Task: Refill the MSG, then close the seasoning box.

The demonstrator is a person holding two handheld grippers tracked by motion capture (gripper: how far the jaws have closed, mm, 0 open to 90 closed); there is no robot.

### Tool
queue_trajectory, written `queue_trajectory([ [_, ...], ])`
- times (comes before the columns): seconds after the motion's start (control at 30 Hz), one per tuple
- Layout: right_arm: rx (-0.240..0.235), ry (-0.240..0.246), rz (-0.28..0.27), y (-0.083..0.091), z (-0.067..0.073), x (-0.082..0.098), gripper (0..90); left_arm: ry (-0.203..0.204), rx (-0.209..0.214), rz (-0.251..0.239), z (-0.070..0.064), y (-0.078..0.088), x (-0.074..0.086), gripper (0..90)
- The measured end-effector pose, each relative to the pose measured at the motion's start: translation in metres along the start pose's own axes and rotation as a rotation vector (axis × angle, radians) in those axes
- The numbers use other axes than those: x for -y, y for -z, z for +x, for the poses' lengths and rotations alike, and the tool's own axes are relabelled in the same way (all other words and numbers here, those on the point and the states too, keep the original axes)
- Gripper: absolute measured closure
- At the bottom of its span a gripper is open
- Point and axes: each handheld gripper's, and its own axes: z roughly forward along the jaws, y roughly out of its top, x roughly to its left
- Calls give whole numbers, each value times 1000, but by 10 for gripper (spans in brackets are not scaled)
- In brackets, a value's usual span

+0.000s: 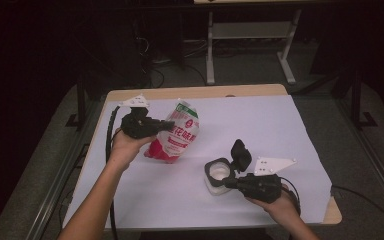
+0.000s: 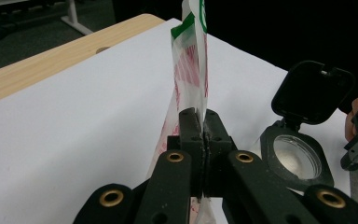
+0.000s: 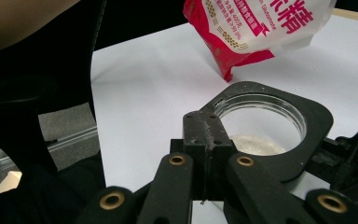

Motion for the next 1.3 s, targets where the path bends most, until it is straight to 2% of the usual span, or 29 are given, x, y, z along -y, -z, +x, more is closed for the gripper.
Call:
queue_trajectory([
  [0.23, -9, 5, -2, 8, -3, -1, 900, 1, -10, -1, -2, 12, 6, 893],
  [0.77, 54, -58, 26, 43, -20, 31, 900, 6, -23, 8, -2, 43, 28, 893],
  [0.9, 68, -78, 20, 50, -28, 33, 899, 13, -24, 7, -2, 50, 36, 893],
  [1.03, 90, -84, 22, 53, -33, 34, 899, 8, -31, 29, -2, 56, 46, 893],
  [1.3, 114, -93, 34, 51, -40, 36, 900, 21, -41, 59, -1, 66, 71, 891],
])
